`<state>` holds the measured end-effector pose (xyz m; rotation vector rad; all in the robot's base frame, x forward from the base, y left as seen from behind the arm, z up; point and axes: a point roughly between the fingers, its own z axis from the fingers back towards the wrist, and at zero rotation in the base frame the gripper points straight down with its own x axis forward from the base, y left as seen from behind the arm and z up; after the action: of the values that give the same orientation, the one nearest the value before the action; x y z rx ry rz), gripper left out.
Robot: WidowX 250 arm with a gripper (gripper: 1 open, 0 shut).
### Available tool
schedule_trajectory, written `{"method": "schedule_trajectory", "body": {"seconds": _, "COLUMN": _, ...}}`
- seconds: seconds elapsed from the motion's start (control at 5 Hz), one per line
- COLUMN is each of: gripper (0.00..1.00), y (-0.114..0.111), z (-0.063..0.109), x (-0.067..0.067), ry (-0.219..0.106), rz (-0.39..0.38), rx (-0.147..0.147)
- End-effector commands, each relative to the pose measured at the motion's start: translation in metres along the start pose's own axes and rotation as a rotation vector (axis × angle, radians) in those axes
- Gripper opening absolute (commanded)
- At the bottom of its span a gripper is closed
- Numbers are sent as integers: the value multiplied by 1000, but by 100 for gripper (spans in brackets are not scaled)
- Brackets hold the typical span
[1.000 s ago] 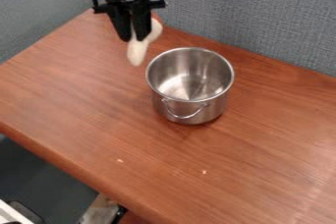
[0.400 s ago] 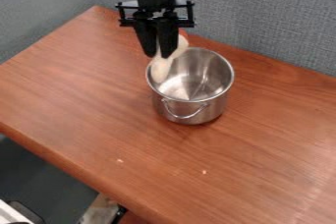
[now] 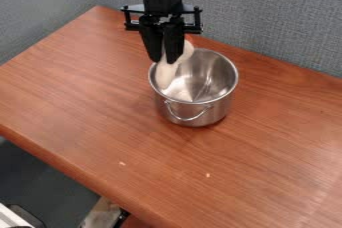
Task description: Put the mushroom in the metal pot
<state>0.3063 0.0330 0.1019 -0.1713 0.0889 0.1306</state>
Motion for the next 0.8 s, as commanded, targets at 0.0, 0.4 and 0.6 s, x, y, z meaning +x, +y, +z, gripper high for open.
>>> {"method": "schedule_trajectory", "body": {"seconds": 0.0, "gripper": 0, "y": -6, "z": 12, "x": -2, "ry": -54, "rz": -23, "rx": 25}}
{"method": "schedule_trajectory", "body": {"seconds": 0.4, "gripper": 0, "y": -9, "z": 3, "x": -4, "ry": -51, "rz": -32, "rx": 42}}
{"method": "schedule_trajectory", "body": {"seconds": 0.6, "gripper": 0, "y": -11, "z": 0, "x": -5, "ry": -51, "rz": -39, "rx": 46}}
